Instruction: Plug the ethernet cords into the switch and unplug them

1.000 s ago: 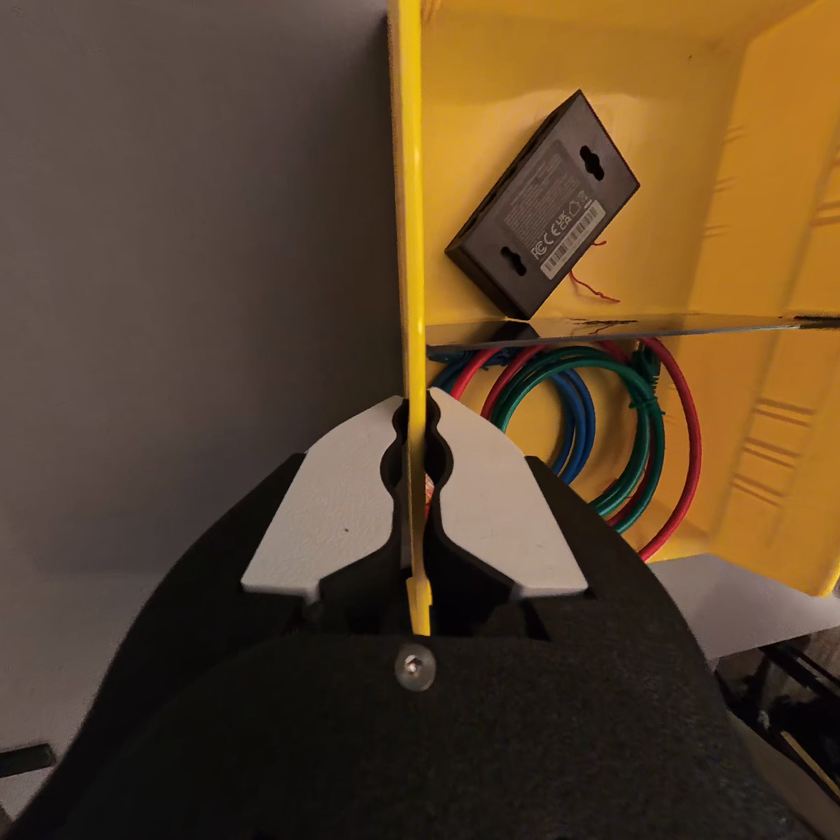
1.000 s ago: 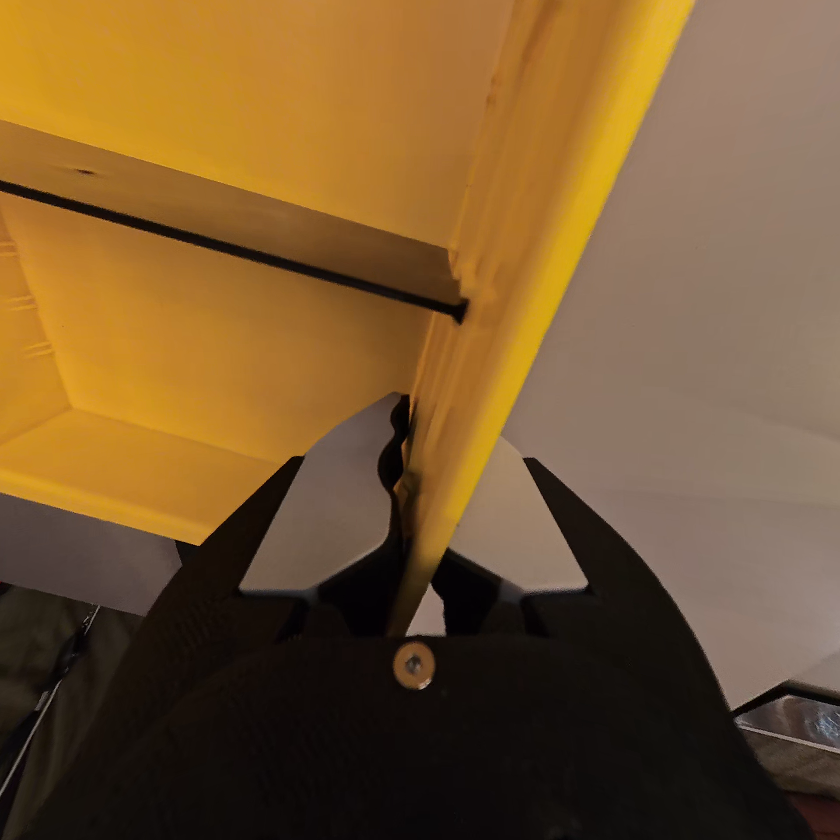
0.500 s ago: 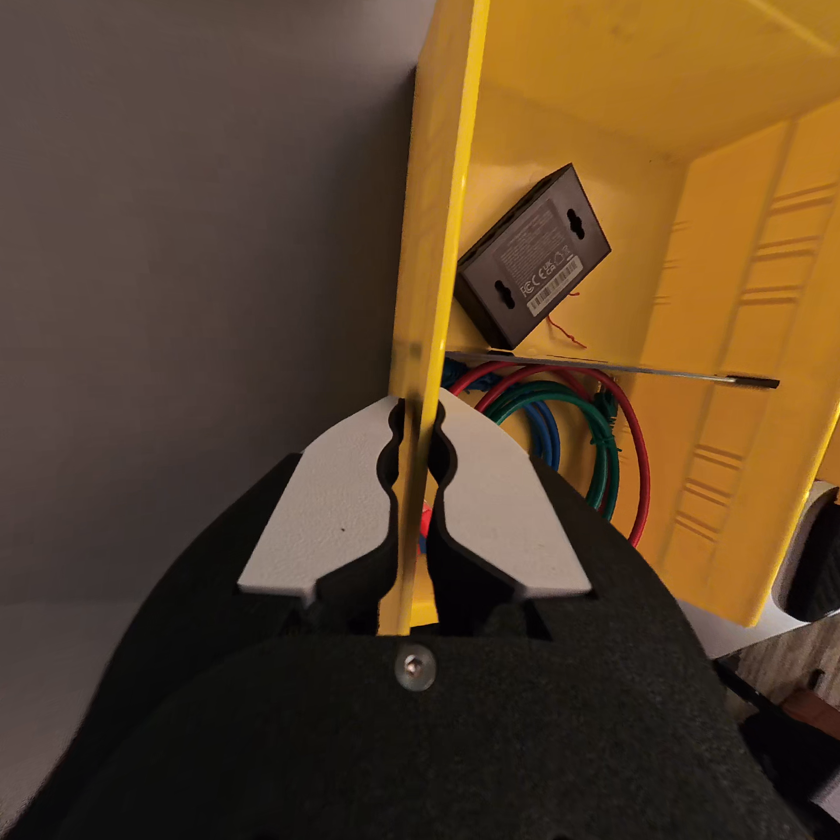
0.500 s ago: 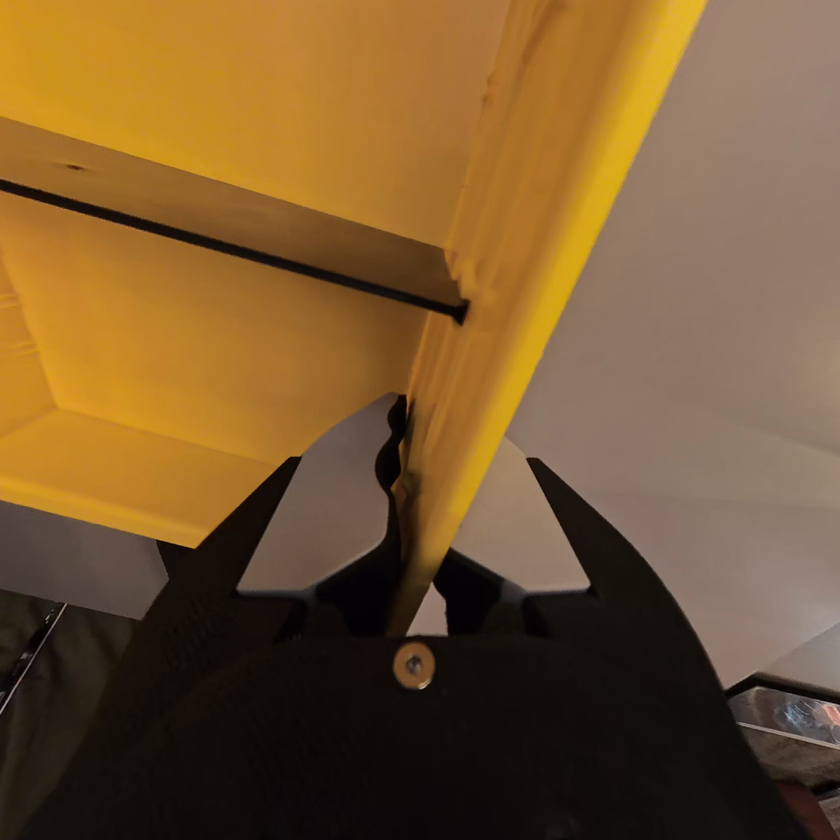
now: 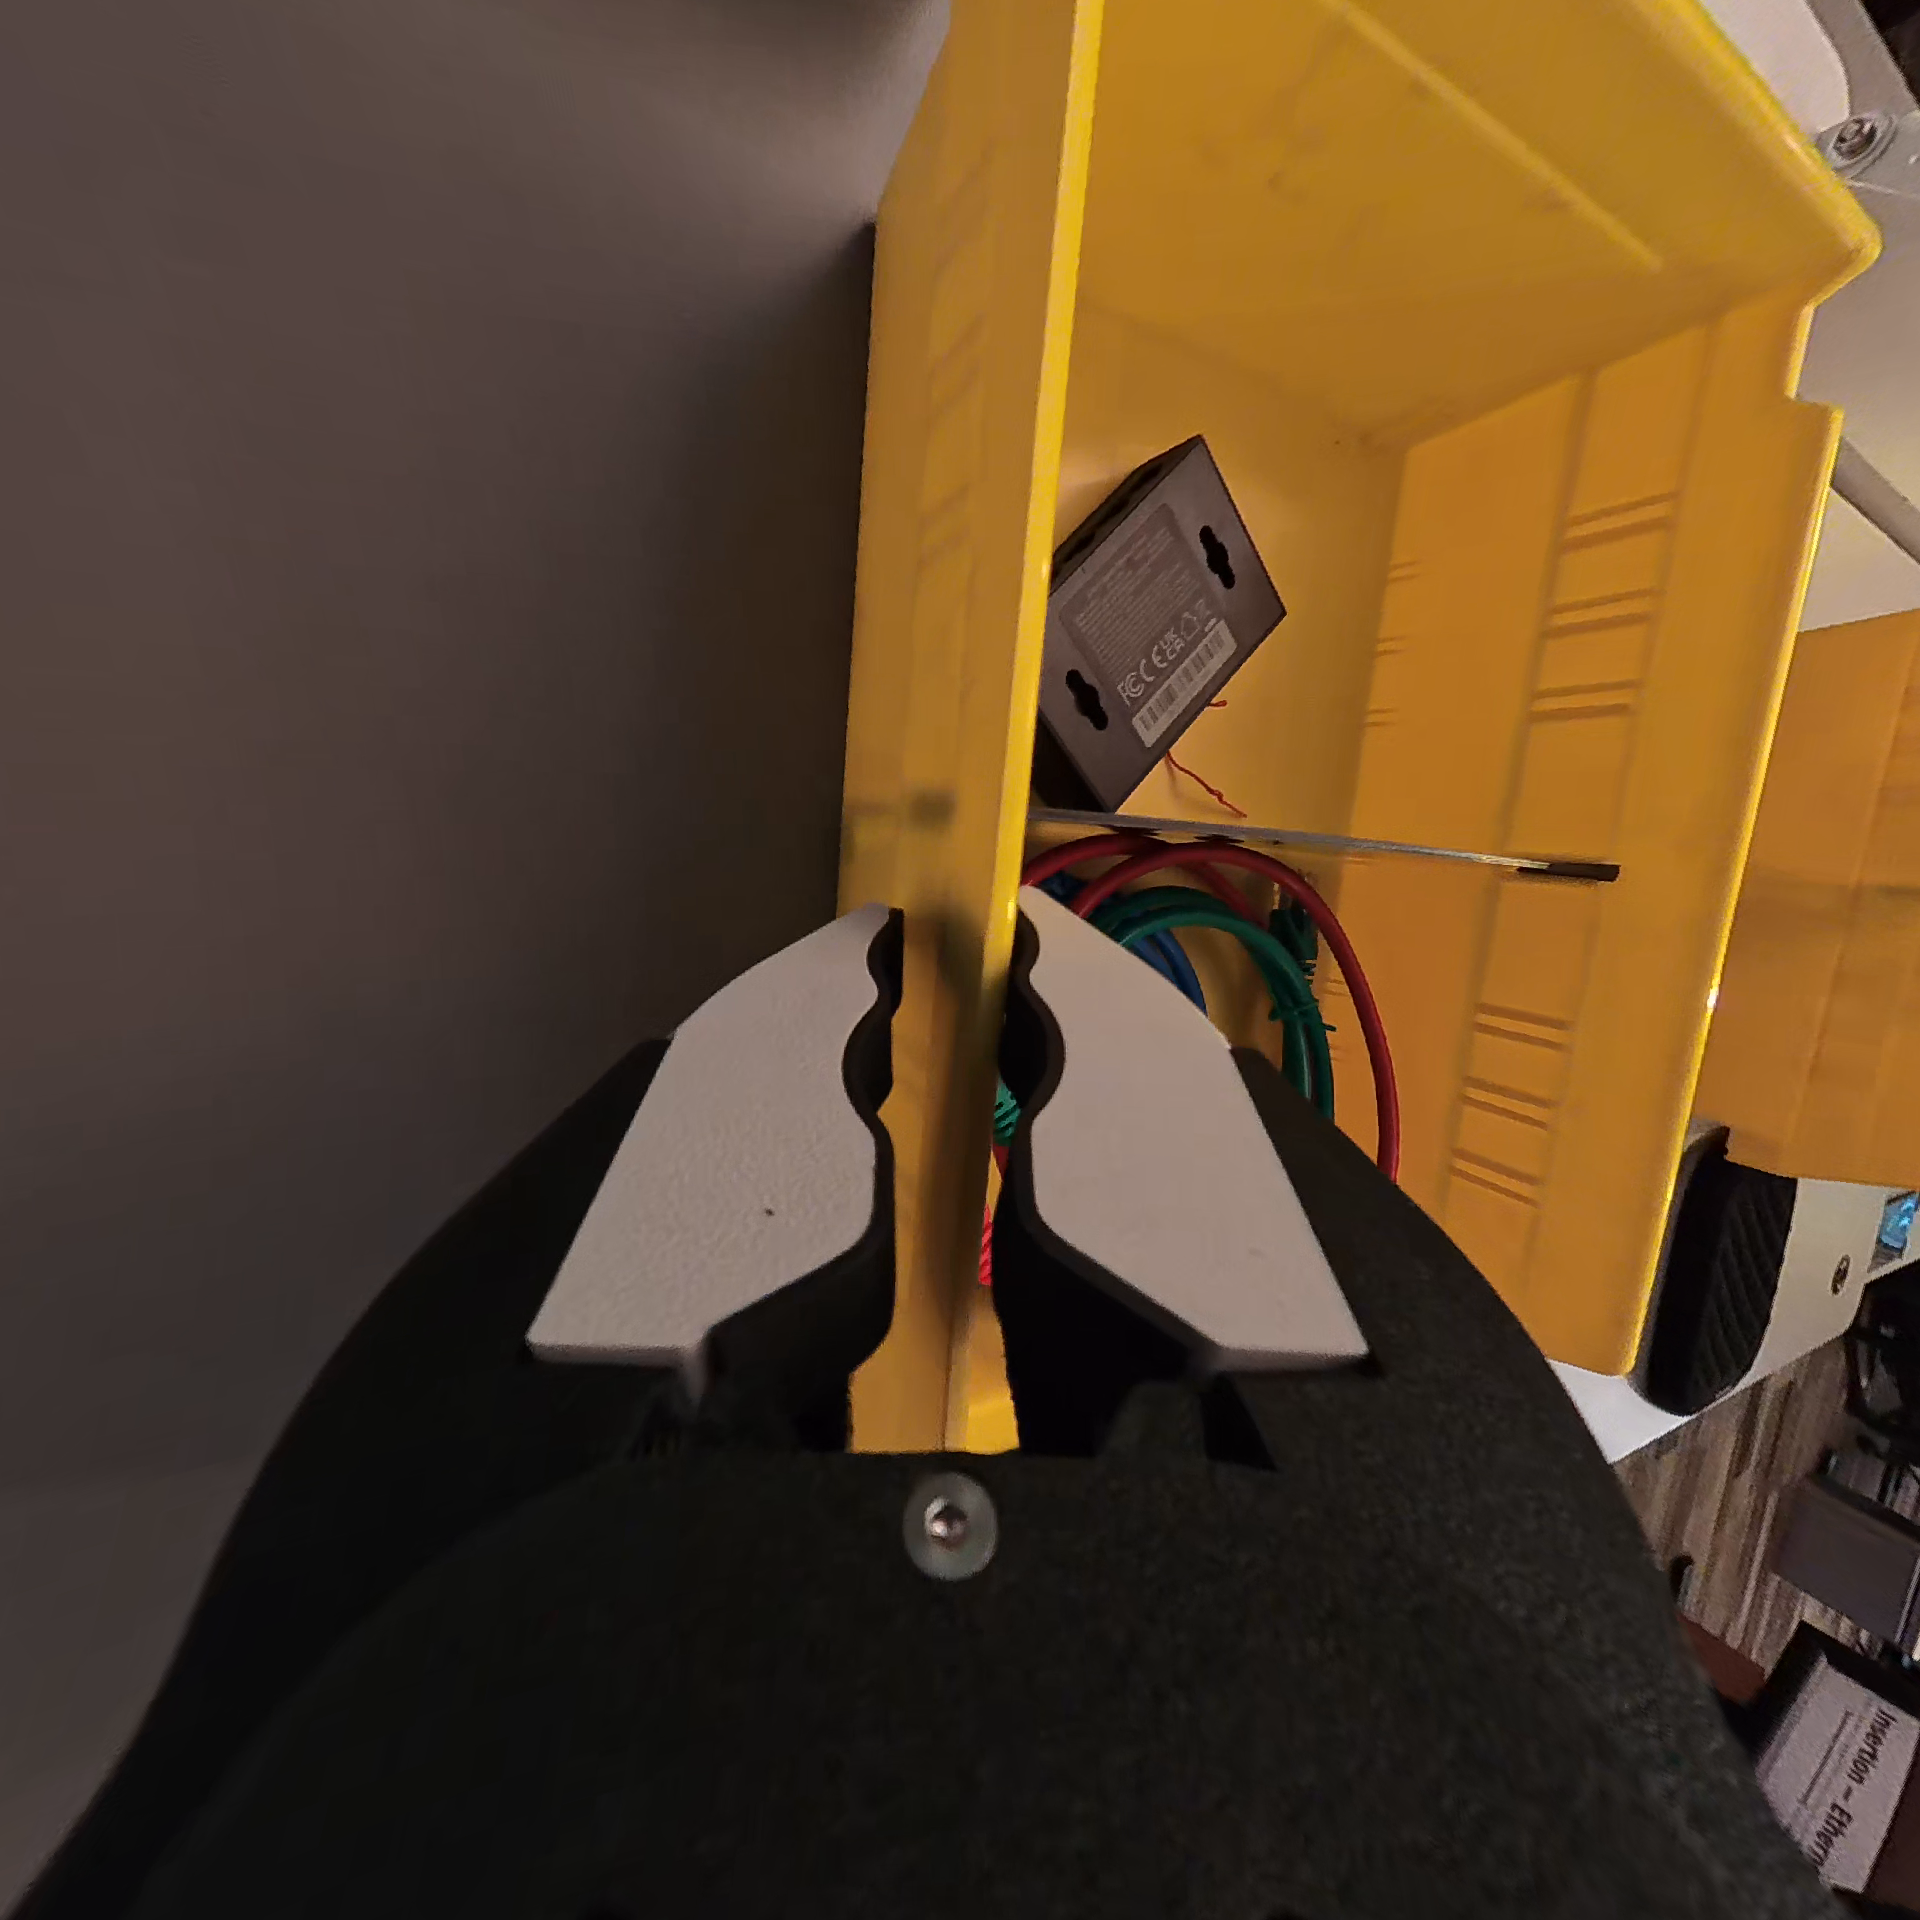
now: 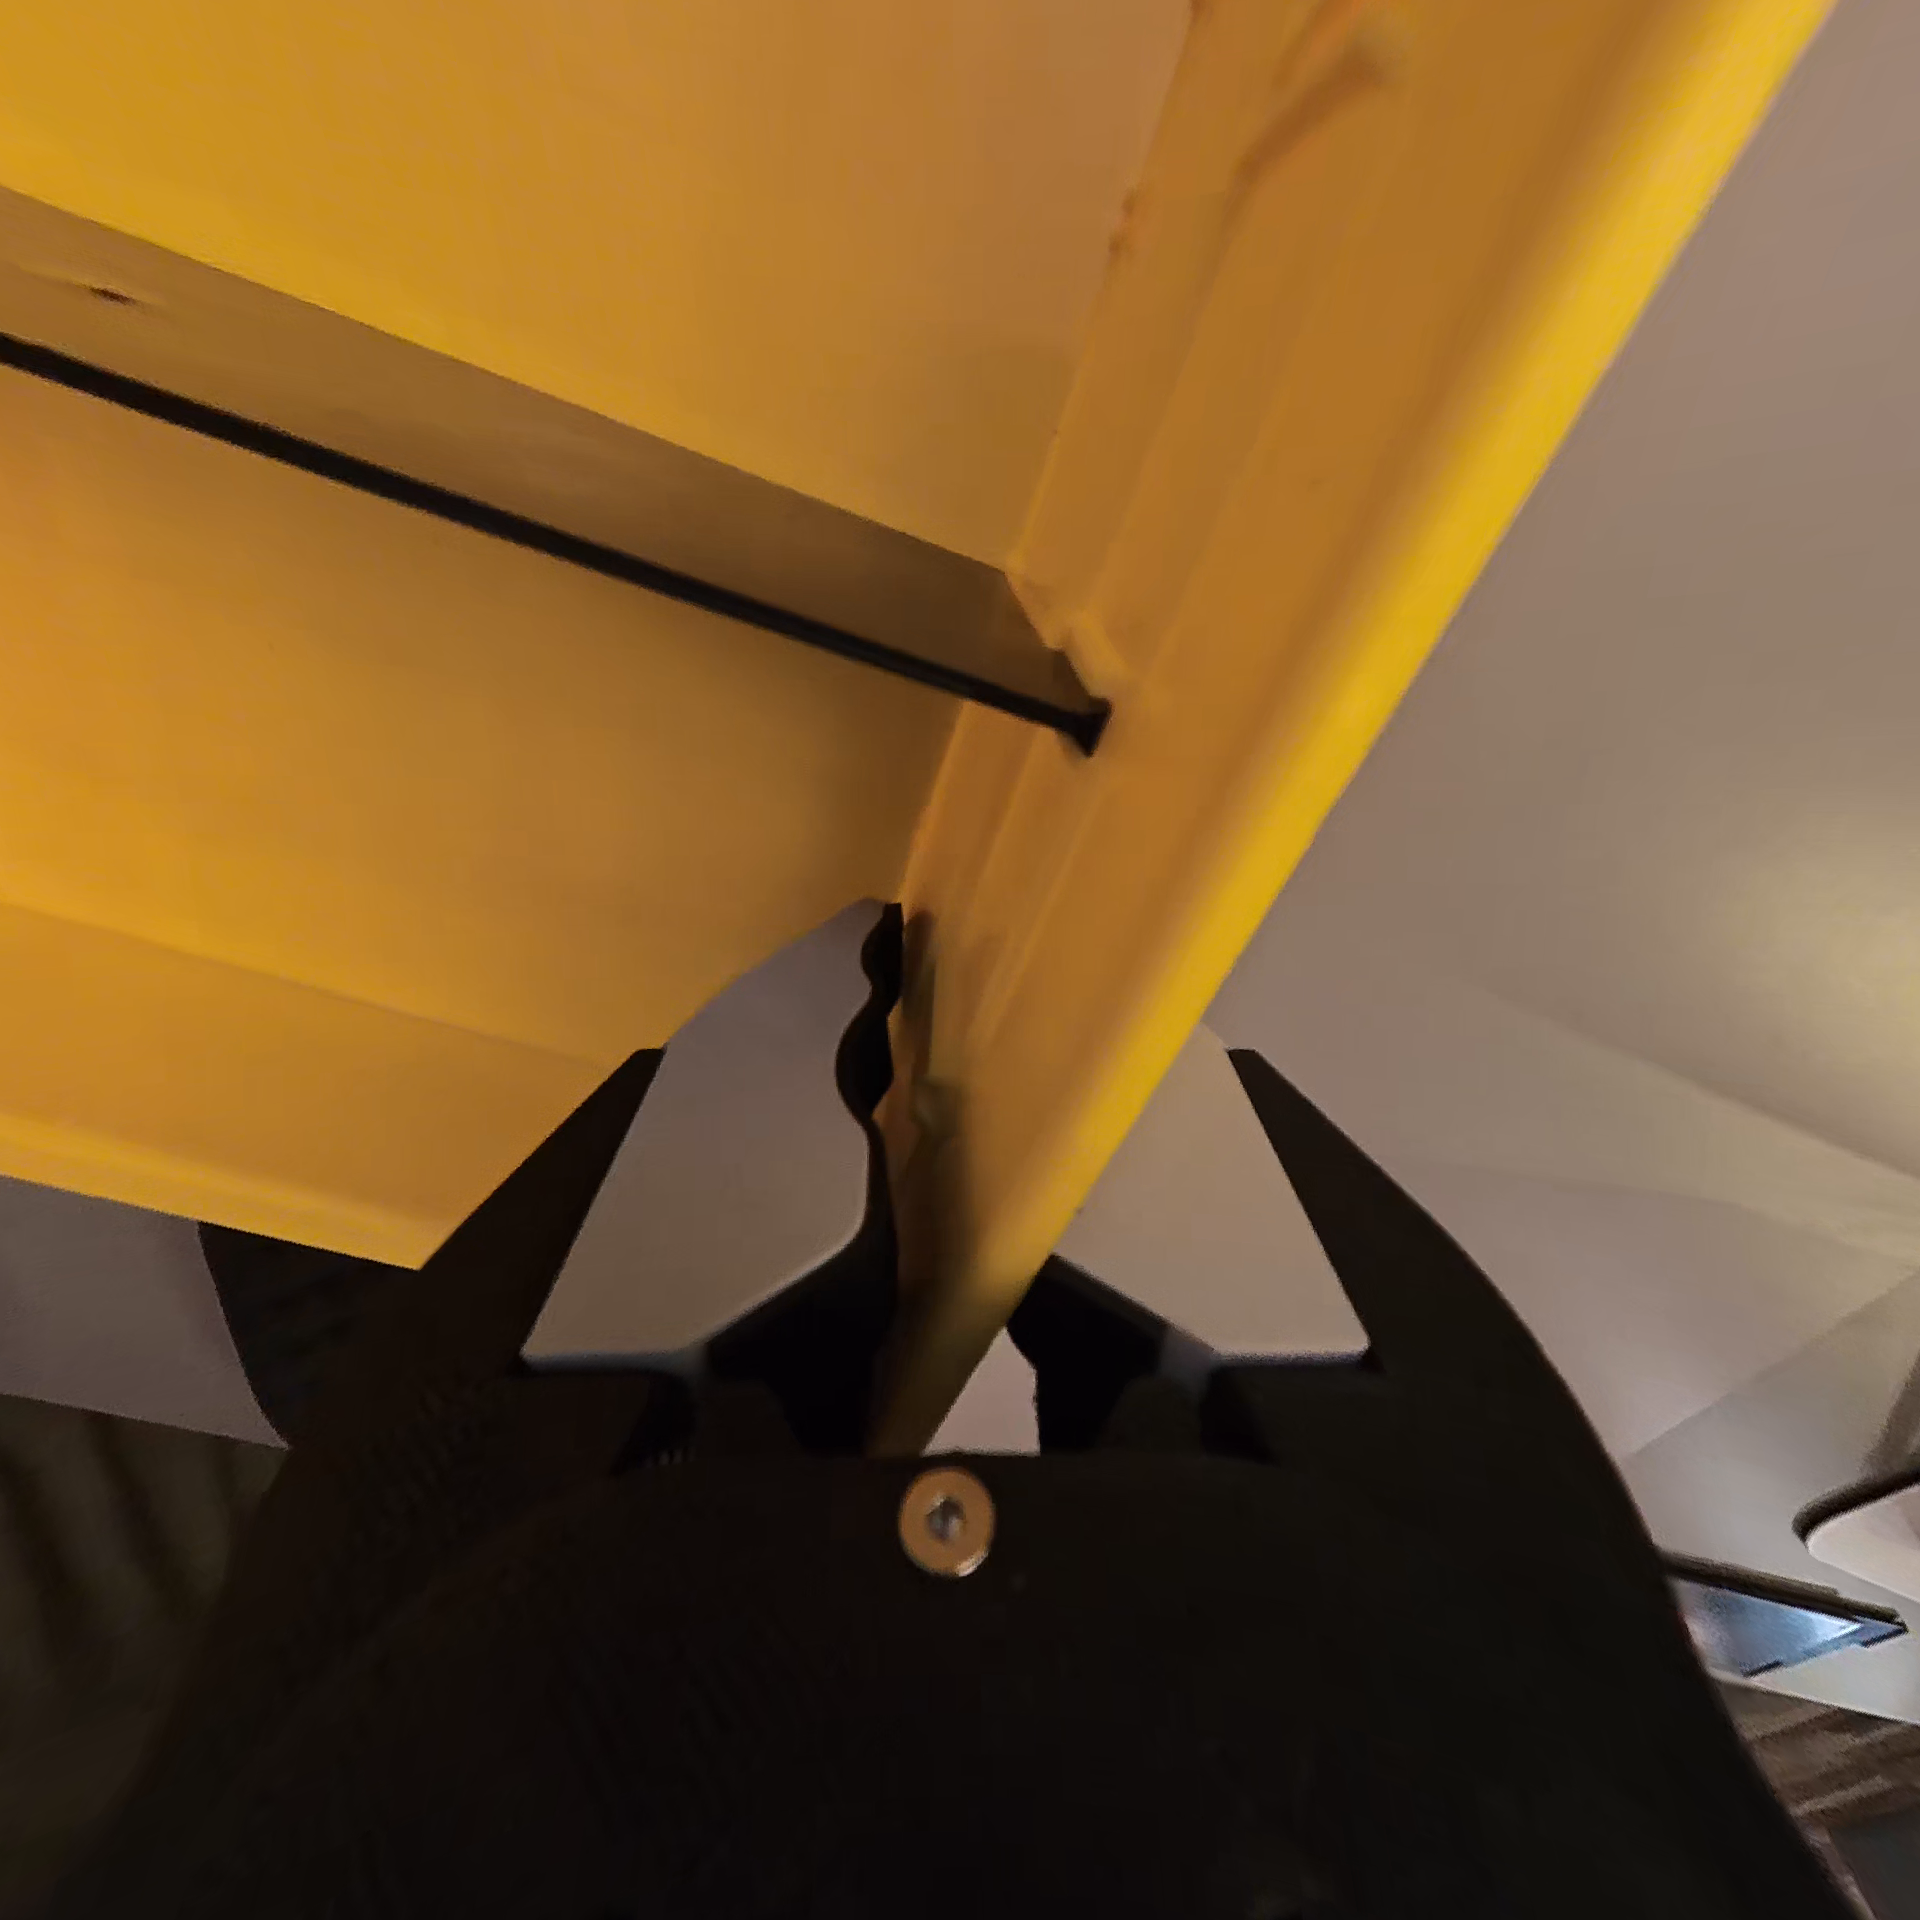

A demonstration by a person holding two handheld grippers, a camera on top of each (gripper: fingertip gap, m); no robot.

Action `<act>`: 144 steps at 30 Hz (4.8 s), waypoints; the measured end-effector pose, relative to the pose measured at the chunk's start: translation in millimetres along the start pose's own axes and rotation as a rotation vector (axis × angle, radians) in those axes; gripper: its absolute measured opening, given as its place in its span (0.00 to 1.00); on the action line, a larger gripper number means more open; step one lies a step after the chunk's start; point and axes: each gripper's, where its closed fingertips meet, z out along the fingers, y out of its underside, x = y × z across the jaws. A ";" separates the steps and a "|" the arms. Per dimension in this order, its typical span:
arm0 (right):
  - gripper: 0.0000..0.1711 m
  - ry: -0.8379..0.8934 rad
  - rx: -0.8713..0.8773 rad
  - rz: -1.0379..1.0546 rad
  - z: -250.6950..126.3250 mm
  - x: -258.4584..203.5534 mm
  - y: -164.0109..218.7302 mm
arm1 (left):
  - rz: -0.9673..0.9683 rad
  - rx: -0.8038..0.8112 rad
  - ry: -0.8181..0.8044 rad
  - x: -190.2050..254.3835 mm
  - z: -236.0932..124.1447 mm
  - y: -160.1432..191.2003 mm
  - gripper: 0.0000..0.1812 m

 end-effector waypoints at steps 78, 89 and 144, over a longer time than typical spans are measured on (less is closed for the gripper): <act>0.30 0.049 1.489 -1.165 -243.5 -338.7 -109.8 | 1.208 -0.647 0.011 87.8 26.4 121.1 0.14; 0.30 0.118 1.402 -1.244 -223.4 -344.2 -114.8 | 1.197 -0.814 -0.064 68.4 33.1 133.2 0.04; 0.29 0.335 1.448 -0.932 -272.9 -213.4 -85.8 | 1.551 -0.084 0.229 325.6 151.0 205.5 0.04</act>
